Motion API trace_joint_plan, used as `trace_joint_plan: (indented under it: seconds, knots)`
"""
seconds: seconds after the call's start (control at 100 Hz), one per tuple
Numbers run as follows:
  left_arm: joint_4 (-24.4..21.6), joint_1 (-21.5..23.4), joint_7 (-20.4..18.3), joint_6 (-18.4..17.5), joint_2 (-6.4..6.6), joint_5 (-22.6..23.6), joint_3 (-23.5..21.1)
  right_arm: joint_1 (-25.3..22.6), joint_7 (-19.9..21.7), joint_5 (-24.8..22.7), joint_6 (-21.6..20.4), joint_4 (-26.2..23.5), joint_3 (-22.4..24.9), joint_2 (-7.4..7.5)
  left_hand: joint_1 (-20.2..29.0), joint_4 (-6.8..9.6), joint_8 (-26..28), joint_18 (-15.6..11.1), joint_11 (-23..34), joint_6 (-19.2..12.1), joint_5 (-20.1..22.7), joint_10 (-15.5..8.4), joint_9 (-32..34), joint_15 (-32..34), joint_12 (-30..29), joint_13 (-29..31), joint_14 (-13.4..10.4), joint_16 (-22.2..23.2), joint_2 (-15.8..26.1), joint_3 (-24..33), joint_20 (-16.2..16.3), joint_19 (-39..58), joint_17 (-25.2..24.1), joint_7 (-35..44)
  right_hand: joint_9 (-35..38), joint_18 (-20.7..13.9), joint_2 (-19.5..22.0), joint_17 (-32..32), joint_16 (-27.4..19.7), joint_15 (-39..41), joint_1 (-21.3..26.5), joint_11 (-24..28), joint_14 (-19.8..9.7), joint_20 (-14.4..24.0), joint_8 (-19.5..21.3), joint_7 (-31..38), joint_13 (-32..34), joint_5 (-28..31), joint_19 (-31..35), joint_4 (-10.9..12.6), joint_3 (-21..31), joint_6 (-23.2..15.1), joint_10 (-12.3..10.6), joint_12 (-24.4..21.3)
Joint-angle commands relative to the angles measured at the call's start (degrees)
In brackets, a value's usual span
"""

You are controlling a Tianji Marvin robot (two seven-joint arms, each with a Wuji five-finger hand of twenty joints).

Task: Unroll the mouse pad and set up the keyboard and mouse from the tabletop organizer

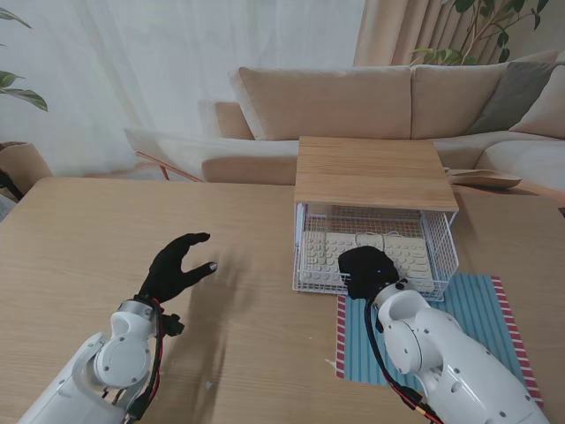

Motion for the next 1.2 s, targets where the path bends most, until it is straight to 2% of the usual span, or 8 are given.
trace_joint_plan:
  seconds: [0.0,0.72,0.9,1.19]
  knots:
    - [-0.4,0.2,-0.8,0.2,-0.24,0.0,0.1,-0.9,1.1,-0.3,-0.3,-1.2,0.2,-0.06,-0.1,2.43,-0.4,0.1,-0.9,0.2,-0.3,0.6,-1.3,-0.9,-0.6,-1.9,-0.3,1.1,1.0,-0.4,1.4,-2.4,-0.1,0.3,1.5,-1.0,0.6,-0.4,1.9,4.2,3.2,2.5,0.7,0.9,2.4,3.4,3.9,2.8,1.2,-1.3,4.0,-1.2,1.9,1.0]
    - [-0.4,0.1,-0.8,0.4,-0.27,-0.2,0.2,-6.5,1.8,-1.3,-1.3,-6.1,3.3,0.05,0.0,2.43,-0.4,0.0,-1.0,0.3,-0.2,0.6,-1.3,-1.2,-0.6,-2.0,-0.3,1.1,0.9,-0.2,1.4,-2.4,-0.1,0.3,1.6,-1.0,0.8,-0.4,2.0,3.9,3.1,2.2,0.5,1.1,2.9,3.3,3.9,2.5,1.1,-1.3,4.1,-1.2,1.8,1.3]
    - [-0.4,0.1,-0.9,0.4,-0.25,-0.2,0.3,-6.7,0.8,-1.3,-1.0,-6.0,3.6,-0.09,0.0,2.41,-0.4,0.0,-1.0,0.2,-0.2,0.6,-1.3,-1.2,-0.6,-2.0,-0.3,1.1,1.0,-0.2,1.4,-2.4,-0.2,0.3,1.3,-1.3,0.6,-0.2,2.1,3.8,2.9,2.0,-0.1,1.0,2.7,3.0,3.7,2.5,0.7,-1.4,3.5,-2.3,1.0,1.6]
    - [-0.4,0.1,-0.9,0.5,-0.24,-0.1,0.3,-7.8,2.1,-1.7,-1.6,-7.2,4.3,0.11,0.0,2.41,-0.4,0.0,-1.0,0.2,-0.2,0.6,-1.3,-1.2,-0.6,-2.0,-0.3,1.2,0.9,-0.2,1.4,-2.4,-0.2,0.3,1.3,-1.4,0.5,-0.2,2.0,3.5,3.1,1.8,0.1,0.9,2.7,3.4,3.7,2.8,0.5,-1.1,4.0,-2.4,1.0,1.8]
